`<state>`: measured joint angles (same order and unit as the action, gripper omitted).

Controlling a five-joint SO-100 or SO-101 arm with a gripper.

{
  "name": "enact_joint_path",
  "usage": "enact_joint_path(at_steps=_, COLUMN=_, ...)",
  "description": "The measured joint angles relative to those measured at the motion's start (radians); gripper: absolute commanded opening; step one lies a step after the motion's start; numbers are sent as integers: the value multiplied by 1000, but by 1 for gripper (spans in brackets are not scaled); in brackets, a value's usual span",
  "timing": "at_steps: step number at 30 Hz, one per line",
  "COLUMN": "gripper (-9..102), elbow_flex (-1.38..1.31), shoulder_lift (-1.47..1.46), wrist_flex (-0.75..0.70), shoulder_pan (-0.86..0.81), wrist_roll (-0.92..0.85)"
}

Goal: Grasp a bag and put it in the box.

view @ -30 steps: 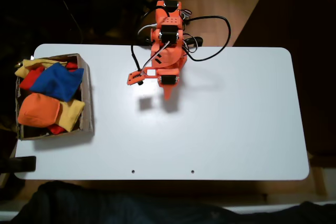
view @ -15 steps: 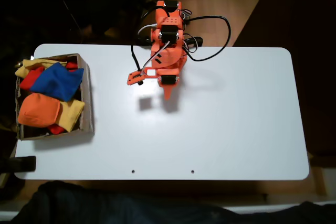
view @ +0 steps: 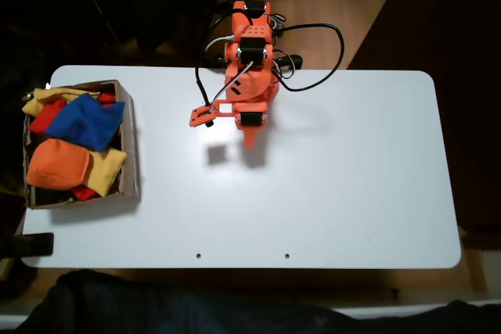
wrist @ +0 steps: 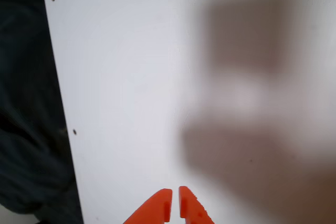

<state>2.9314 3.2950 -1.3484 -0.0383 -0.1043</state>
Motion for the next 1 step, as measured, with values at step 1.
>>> enact_joint_path(at_steps=1, gripper=0, elbow_flex=0, shoulder_lift=0, wrist_flex=0, shoulder_pan=0, wrist_roll=0)
